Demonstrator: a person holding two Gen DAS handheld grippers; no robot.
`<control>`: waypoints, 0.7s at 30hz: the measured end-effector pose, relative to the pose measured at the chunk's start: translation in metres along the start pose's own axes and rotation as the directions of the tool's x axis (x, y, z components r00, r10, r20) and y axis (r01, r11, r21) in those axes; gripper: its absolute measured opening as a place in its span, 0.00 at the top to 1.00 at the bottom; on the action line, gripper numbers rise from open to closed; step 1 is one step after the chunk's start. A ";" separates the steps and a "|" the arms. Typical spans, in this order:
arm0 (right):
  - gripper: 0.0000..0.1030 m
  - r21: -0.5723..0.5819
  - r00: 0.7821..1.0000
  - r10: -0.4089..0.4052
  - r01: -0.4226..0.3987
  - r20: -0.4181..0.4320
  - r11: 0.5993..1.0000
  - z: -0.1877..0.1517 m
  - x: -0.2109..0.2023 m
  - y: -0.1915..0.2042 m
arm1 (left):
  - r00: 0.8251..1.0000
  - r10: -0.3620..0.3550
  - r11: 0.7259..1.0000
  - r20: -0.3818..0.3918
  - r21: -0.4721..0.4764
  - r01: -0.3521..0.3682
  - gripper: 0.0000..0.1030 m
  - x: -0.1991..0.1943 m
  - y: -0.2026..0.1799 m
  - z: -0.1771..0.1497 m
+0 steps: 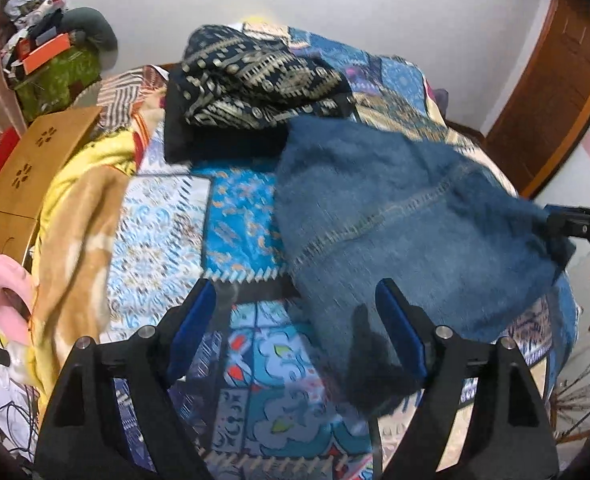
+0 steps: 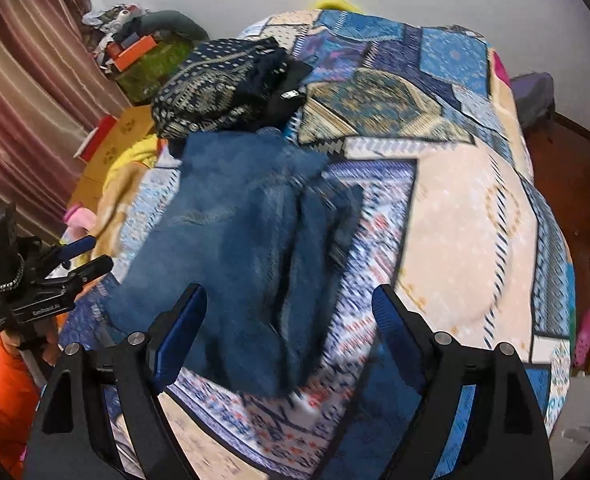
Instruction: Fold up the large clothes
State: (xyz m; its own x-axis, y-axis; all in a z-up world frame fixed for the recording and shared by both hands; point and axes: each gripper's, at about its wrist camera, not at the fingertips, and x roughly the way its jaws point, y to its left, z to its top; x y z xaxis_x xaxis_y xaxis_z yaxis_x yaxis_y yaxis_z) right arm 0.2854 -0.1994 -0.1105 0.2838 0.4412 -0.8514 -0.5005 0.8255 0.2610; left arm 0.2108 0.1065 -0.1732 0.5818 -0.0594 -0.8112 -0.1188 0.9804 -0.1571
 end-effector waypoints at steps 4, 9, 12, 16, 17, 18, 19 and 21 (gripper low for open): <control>0.20 0.005 0.999 0.035 -0.035 -0.028 0.999 0.015 0.017 0.006 | 1.000 -0.022 0.999 0.003 -0.047 0.022 0.21 0.005 0.010 0.014; 0.20 0.071 0.992 0.077 -0.070 -0.104 0.995 0.027 0.046 -0.005 | 0.990 -0.119 0.983 -0.072 -0.151 0.107 0.21 0.033 0.022 0.024; 0.20 0.157 0.977 0.127 -0.100 -0.173 0.982 0.029 0.065 -0.024 | 0.963 -0.225 0.954 -0.149 -0.232 0.187 0.21 0.060 0.027 0.024; 0.20 0.245 0.948 0.201 -0.139 -0.248 0.959 0.026 0.081 -0.046 | 0.915 -0.343 0.900 -0.212 -0.354 0.255 0.21 0.094 0.035 0.020; 0.20 0.263 0.940 0.224 -0.155 -0.257 0.952 0.025 0.084 -0.050 | 0.901 -0.376 0.879 -0.216 -0.391 0.274 0.21 0.100 0.037 0.019; 0.20 0.282 0.931 0.253 -0.176 -0.263 0.943 0.024 0.087 -0.054 | 0.888 -0.404 0.861 -0.218 -0.419 0.289 0.21 0.106 0.039 0.019; 0.20 0.287 0.927 0.267 -0.189 -0.262 0.939 0.024 0.089 -0.056 | 0.873 -0.435 0.839 -0.219 -0.451 0.304 0.21 0.112 0.041 0.018; 0.20 0.286 0.924 0.278 -0.201 -0.263 0.937 0.026 0.092 -0.056 | 0.838 -0.498 0.788 -0.224 -0.519 0.330 0.21 0.126 0.044 0.016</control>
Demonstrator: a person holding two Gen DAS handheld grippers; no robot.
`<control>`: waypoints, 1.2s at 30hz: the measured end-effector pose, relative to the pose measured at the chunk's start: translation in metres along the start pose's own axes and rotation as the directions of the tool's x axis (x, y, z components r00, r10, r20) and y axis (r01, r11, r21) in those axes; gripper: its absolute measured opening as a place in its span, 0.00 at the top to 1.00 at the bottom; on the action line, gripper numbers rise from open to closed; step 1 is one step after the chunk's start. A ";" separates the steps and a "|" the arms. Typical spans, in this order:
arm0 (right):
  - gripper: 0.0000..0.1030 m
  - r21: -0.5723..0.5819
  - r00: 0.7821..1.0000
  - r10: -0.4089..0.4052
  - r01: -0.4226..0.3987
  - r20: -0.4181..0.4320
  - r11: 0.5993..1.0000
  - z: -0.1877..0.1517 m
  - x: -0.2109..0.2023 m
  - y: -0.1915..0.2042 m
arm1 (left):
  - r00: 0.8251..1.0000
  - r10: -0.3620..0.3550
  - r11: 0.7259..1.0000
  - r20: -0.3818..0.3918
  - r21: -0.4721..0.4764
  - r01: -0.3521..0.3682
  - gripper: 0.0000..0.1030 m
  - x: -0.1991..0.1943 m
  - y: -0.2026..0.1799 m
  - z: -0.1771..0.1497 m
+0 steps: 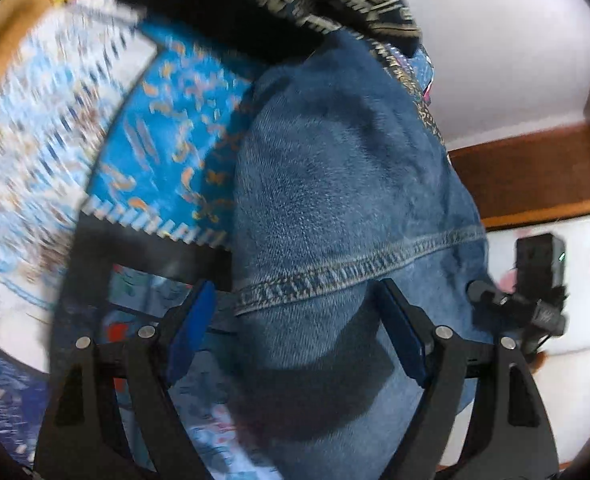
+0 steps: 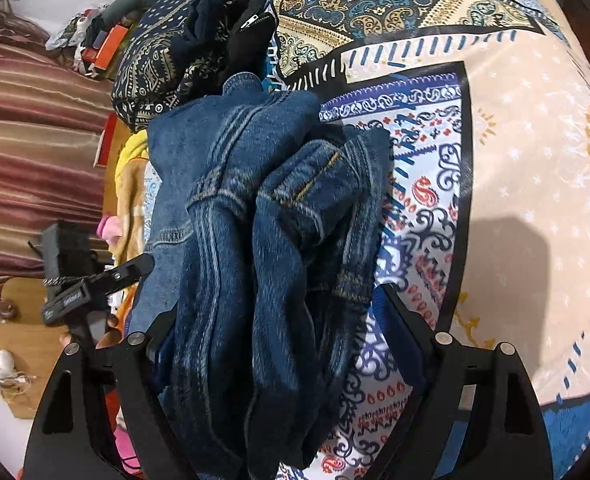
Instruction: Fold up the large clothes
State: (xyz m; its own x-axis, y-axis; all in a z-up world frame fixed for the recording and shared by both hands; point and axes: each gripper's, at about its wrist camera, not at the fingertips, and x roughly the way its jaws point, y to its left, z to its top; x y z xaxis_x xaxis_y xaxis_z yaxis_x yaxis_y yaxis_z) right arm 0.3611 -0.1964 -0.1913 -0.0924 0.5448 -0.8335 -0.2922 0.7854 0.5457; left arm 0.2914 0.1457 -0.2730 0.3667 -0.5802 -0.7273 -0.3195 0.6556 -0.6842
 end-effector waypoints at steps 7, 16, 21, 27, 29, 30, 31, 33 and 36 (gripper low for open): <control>0.11 0.003 0.999 0.038 -0.038 -0.031 0.999 0.016 0.016 0.003 | 0.985 -0.154 0.981 -0.075 -0.132 0.143 0.21 0.031 0.017 0.010; 0.11 0.067 0.996 0.070 -0.066 -0.055 0.996 0.024 0.024 0.000 | 0.977 -0.189 0.968 -0.100 -0.184 0.169 0.18 0.051 0.015 0.013; 0.47 0.095 0.997 0.069 -0.065 -0.035 0.993 0.008 0.014 -0.003 | 0.992 -0.099 0.995 -0.082 -0.040 0.096 0.27 0.039 -0.022 0.008; 0.64 0.152 0.990 0.135 -0.129 -0.030 0.980 -0.008 0.002 -0.004 | 0.998 -0.054 0.995 -0.019 0.085 0.056 0.47 0.011 -0.068 -0.001; 0.66 0.128 0.991 0.131 -0.127 -0.017 0.984 -0.013 -0.007 0.005 | 0.998 -0.055 0.991 -0.007 0.118 0.056 0.52 0.000 -0.081 -0.006; 0.67 0.112 0.992 0.128 -0.126 -0.012 0.986 -0.015 -0.011 0.010 | 0.998 -0.057 0.989 -0.002 0.135 0.057 0.53 -0.007 -0.089 -0.009; 0.67 0.092 0.992 0.124 -0.123 -0.007 0.988 -0.017 -0.016 0.016 | 0.999 -0.055 0.987 0.003 0.149 0.054 0.53 -0.014 -0.095 -0.011; 0.67 0.051 0.993 0.114 -0.115 0.008 0.992 -0.018 -0.024 0.028 | 0.999 -0.046 0.983 0.021 0.179 0.041 0.54 -0.030 -0.101 -0.012; 0.67 -0.030 0.994 0.103 -0.101 0.048 0.994 -0.016 -0.039 0.053 | 0.997 -0.041 0.973 0.066 0.231 0.024 0.54 -0.058 -0.118 -0.012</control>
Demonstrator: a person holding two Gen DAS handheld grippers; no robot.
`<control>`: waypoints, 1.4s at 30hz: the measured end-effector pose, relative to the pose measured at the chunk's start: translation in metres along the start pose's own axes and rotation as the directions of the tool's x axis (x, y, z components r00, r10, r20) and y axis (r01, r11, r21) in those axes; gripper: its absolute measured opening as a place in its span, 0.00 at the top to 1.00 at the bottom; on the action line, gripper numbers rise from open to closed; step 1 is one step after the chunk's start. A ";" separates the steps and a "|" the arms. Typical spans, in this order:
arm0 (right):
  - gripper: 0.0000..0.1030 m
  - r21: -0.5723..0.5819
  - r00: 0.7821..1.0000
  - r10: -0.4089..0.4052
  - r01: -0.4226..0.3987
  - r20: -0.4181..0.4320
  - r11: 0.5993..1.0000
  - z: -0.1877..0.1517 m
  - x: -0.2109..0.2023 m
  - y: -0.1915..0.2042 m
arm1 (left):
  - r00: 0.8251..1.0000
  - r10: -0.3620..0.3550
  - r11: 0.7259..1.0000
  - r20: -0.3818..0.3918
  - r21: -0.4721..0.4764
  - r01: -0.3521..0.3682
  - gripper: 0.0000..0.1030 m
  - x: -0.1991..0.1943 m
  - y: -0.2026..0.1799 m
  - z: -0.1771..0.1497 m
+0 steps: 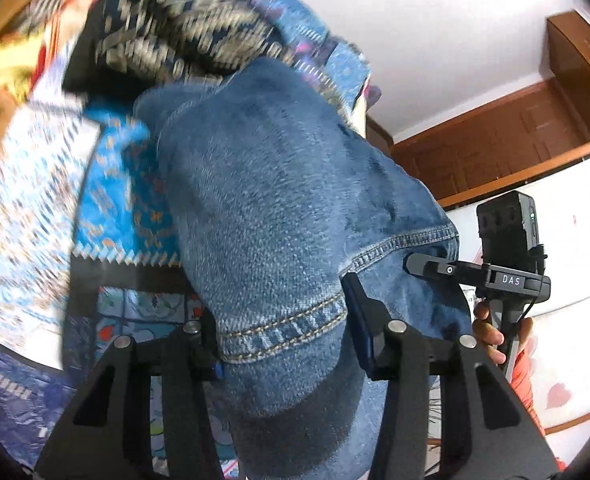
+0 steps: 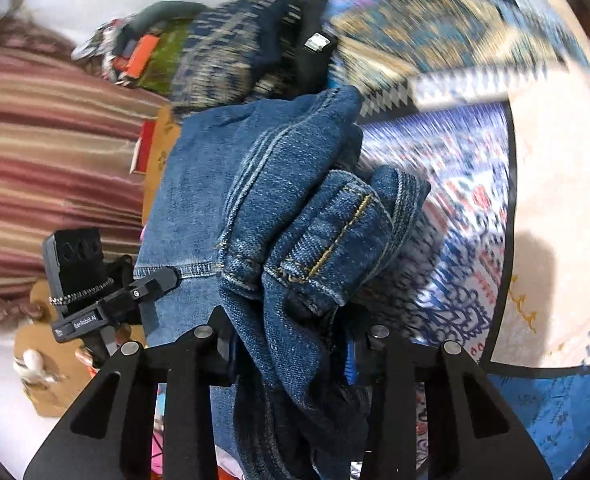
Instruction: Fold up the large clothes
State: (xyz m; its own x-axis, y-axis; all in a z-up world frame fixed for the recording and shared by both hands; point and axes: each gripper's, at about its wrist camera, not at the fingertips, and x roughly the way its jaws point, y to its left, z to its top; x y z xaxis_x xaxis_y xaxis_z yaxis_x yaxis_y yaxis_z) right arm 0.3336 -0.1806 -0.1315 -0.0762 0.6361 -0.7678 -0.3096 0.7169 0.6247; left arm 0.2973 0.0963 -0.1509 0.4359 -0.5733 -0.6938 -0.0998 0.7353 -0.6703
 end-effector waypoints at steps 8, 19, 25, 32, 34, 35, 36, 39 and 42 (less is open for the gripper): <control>0.68 -0.162 0.991 0.021 0.001 0.135 0.987 0.043 -0.033 0.078 | 0.986 -0.010 0.990 0.167 0.141 -0.014 0.54 -0.091 -0.049 0.036; 0.68 -0.306 0.932 0.116 -0.006 0.343 0.952 0.143 -0.054 0.147 | 0.937 -0.086 0.981 0.337 0.191 0.022 0.54 -0.173 -0.042 0.164; 0.68 -0.293 0.925 0.135 -0.027 0.356 0.956 0.207 -0.013 0.142 | 0.934 -0.014 0.971 0.358 0.227 -0.073 0.54 -0.158 -0.015 0.228; 0.67 -0.161 0.970 0.004 0.036 0.243 0.986 0.266 0.099 0.082 | 0.954 0.161 0.984 0.251 0.029 -0.173 0.54 -0.058 0.101 0.276; 0.65 -0.107 0.979 -0.096 0.117 0.182 0.987 0.273 0.139 0.055 | 0.964 0.144 0.989 0.225 0.002 -0.148 0.54 -0.033 0.134 0.271; 0.63 -0.091 0.981 -0.099 0.115 0.166 0.989 0.271 0.146 0.045 | 0.967 0.125 0.992 0.222 -0.003 -0.127 0.53 -0.028 0.142 0.267; 0.61 -0.083 0.983 -0.092 0.106 0.162 0.991 0.268 0.149 0.040 | 0.967 0.114 0.993 0.226 0.000 -0.117 0.52 -0.026 0.145 0.263; 0.55 -0.127 0.979 -0.095 0.119 0.183 0.985 0.256 0.137 0.037 | 0.957 0.133 0.987 0.256 0.057 -0.153 0.51 -0.033 0.133 0.250; 0.55 -0.179 0.953 -0.196 0.240 0.232 0.954 0.236 0.110 0.053 | 0.935 0.237 0.964 0.263 0.053 -0.259 0.51 -0.039 0.116 0.243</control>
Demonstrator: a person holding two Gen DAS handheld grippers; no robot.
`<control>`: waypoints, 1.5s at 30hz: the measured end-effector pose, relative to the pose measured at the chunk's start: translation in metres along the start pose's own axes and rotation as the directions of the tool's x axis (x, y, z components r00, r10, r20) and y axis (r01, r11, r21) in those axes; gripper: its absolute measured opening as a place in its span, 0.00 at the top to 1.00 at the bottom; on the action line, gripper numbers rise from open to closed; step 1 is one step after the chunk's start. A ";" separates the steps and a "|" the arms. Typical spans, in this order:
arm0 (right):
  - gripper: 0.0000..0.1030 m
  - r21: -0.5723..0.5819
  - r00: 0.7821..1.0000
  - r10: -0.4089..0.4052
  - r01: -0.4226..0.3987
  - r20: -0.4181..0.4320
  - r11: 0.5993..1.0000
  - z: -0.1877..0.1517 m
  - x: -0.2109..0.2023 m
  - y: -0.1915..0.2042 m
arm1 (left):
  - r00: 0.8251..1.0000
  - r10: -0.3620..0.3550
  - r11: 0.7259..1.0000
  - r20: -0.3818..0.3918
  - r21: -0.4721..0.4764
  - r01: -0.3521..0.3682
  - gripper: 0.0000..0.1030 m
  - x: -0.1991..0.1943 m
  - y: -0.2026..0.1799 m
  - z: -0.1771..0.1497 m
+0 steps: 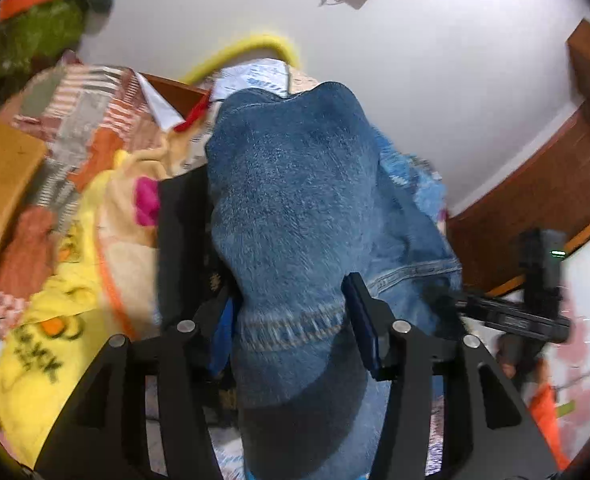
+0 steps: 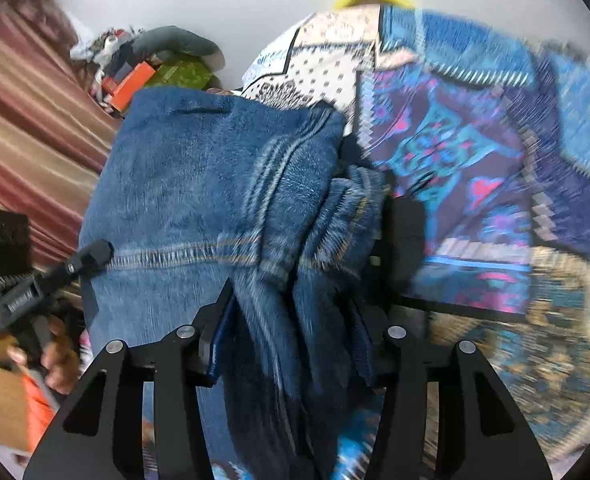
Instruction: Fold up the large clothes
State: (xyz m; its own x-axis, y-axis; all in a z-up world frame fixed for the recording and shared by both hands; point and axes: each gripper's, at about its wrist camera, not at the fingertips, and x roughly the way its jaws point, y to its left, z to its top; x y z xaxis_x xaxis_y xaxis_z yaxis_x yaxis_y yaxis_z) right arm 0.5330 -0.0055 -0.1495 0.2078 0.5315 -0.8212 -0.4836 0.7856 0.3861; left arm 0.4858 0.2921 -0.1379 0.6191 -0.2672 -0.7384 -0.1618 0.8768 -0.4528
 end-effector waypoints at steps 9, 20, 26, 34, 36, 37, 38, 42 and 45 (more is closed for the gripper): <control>0.55 -0.124 0.970 -0.047 0.078 0.238 0.989 -0.040 -0.126 0.053 | 0.976 0.133 0.978 0.174 0.137 -0.158 0.51 -0.105 -0.070 -0.033; 0.55 -0.294 0.755 0.087 0.144 0.650 0.945 -0.151 -0.281 0.164 | 0.834 -0.007 0.932 0.552 0.306 -0.195 0.51 -0.295 -0.196 -0.145; 0.55 -0.257 0.639 0.071 0.203 0.766 0.945 -0.223 -0.304 0.186 | 0.683 0.012 0.889 0.731 0.305 -0.342 0.51 -0.341 -0.230 -0.237; 0.37 -0.201 0.614 0.008 0.247 0.790 0.948 -0.262 -0.294 0.191 | 0.603 0.037 0.899 0.797 0.237 -0.368 0.31 -0.350 -0.234 -0.301; 0.23 -0.186 0.607 -0.009 0.259 0.795 0.948 -0.266 -0.296 0.191 | 0.588 0.058 0.908 0.807 0.202 -0.367 0.19 -0.352 -0.230 -0.308; 0.19 -0.173 0.596 -0.022 0.268 0.803 0.948 -0.267 -0.296 0.191 | 0.580 0.068 0.911 0.812 0.186 -0.368 0.13 -0.354 -0.227 -0.310; 0.13 -0.163 0.584 -0.031 0.276 0.811 0.947 -0.270 -0.300 0.189 | 0.577 0.077 0.913 0.813 0.174 -0.368 0.09 -0.354 -0.227 -0.311; 0.00 -0.131 0.530 -0.072 0.336 0.845 0.933 -0.276 -0.305 0.193 | 0.580 0.098 0.923 0.809 0.144 -0.357 0.06 -0.353 -0.218 -0.311; 0.00 -0.133 0.517 -0.079 0.360 0.853 0.923 -0.278 -0.305 0.198 | 0.576 0.105 0.920 0.810 0.141 -0.365 0.04 -0.353 -0.214 -0.311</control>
State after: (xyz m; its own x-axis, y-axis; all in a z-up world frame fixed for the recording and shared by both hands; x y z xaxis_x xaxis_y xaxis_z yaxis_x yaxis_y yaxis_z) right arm 0.1375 -0.1005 0.0606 0.8705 0.4827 -0.0964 -0.4845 0.8748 0.0049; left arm 0.0627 0.0742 0.0638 0.9628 0.2617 -0.0680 -0.2666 0.9608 -0.0765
